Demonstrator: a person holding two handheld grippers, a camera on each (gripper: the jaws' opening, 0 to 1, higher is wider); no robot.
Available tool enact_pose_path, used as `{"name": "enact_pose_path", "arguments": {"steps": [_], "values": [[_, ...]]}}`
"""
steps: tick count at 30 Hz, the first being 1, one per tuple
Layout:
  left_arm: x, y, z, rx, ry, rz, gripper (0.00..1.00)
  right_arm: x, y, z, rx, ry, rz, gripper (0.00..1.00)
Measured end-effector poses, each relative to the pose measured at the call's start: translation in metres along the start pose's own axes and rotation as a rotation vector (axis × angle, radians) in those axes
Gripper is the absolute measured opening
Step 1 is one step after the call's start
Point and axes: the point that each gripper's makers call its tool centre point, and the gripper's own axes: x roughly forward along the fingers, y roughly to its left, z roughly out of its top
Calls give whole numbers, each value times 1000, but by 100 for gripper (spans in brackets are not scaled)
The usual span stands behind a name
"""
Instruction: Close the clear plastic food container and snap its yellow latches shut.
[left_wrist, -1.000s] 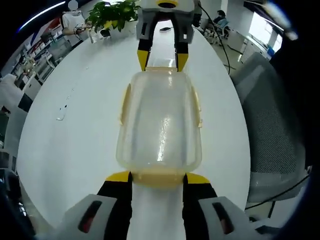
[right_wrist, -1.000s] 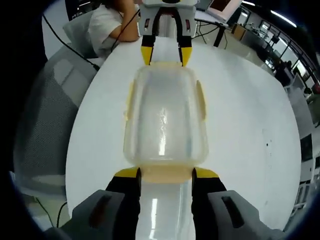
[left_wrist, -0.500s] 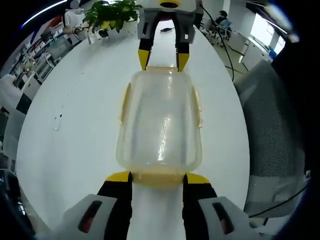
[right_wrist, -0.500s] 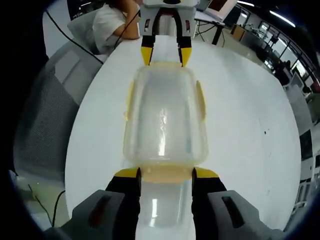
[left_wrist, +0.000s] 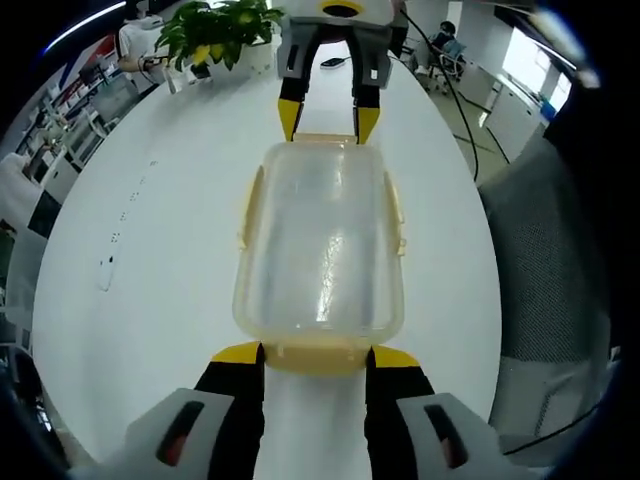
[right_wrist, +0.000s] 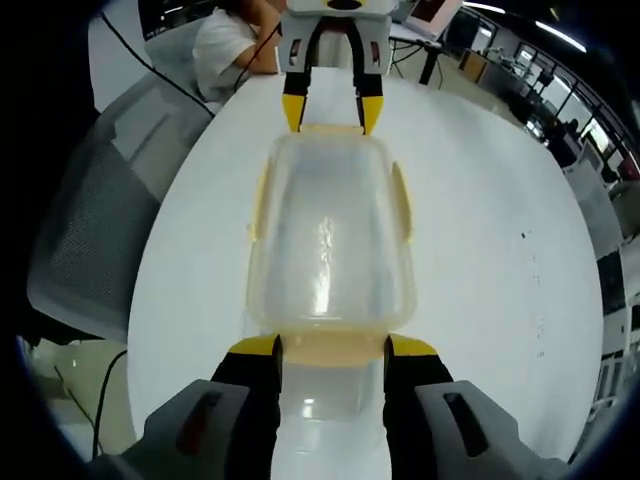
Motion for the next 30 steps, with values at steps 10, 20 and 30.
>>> {"name": "enact_pose_path", "arguments": {"steps": [10,20,30], "values": [[14,-2,28,15,13,-2,33,-11,3,-29,10,-6,-9,37],[28,-8,54,16,8,-18,33,-25,6,-56,14,3,-7,37],[40,-10,74,21,-3,-37,33,-35,8,-77,11,11,-11,37]]}}
